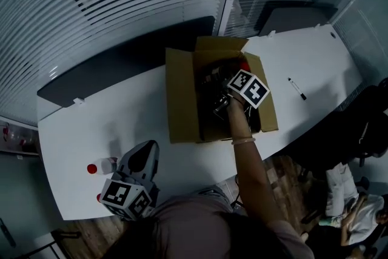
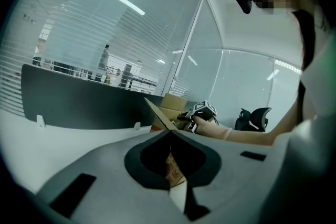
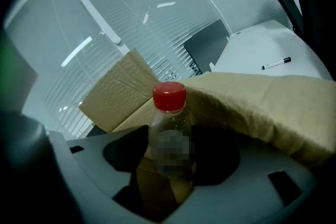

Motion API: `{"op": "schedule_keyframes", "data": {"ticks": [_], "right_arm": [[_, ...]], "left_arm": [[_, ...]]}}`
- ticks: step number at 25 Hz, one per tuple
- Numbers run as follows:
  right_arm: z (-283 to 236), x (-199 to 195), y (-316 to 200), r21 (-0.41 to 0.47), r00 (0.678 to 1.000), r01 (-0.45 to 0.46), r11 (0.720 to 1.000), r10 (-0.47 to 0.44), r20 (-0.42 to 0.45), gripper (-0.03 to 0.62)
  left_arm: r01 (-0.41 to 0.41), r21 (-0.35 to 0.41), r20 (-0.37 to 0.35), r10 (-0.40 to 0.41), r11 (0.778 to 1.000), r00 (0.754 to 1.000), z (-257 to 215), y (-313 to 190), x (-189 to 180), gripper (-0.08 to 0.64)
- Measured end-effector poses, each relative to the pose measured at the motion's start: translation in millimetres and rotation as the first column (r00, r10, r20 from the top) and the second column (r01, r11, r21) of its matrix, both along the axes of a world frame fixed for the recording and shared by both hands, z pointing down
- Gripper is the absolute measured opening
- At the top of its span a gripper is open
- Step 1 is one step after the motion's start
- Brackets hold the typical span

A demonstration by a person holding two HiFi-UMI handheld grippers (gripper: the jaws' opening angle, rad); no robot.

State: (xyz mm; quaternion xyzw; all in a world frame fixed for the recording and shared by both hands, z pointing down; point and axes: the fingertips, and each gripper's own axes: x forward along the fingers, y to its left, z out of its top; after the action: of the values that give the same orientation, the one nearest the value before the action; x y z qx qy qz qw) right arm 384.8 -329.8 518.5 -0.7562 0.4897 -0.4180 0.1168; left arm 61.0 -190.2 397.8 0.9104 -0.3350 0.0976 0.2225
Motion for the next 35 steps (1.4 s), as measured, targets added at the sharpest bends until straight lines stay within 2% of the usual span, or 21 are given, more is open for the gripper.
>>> {"op": "schedule_keyframes", "data": {"ticks": [4,10,14,19,27,35], "right_arm": [[-10,-2,5,0.021,1.000,0.019,1.000,-0.019,0.008,0.275],[-38,-5,11,0.077,0.999,0.044,0.996,-0.042,-0.034,0.275],[-60,-6,19,0.132,0.998,0.053,0.990,-0.048,-0.045,0.275],[-86,-7,33,0.197,0.997,0.059,0.979,-0.049,-0.053,0.275],[-112,-14,58,0.280,0.997,0.072,0.957,-0.068,-0.024,0.275],[-127,-21,94,0.327,0.996,0.087,0.941,-0.081,-0.033,0.275]], "left_arm": [[-0.014,0.058,0.011,0.013,0.998,1.000,3,3,-3,0.009],[-0.005,0.066,-0.007,0.005,0.998,1.000,2,12,-4,0.009],[-0.032,0.096,0.015,0.031,0.995,0.999,2,19,-3,0.009],[-0.040,0.078,-0.004,0.041,0.996,0.999,-3,29,1,0.009],[-0.058,0.096,-0.015,0.060,0.994,0.998,-11,38,0,0.009],[-0.044,0.086,-0.016,0.046,0.995,0.999,-17,54,-4,0.009]]}}
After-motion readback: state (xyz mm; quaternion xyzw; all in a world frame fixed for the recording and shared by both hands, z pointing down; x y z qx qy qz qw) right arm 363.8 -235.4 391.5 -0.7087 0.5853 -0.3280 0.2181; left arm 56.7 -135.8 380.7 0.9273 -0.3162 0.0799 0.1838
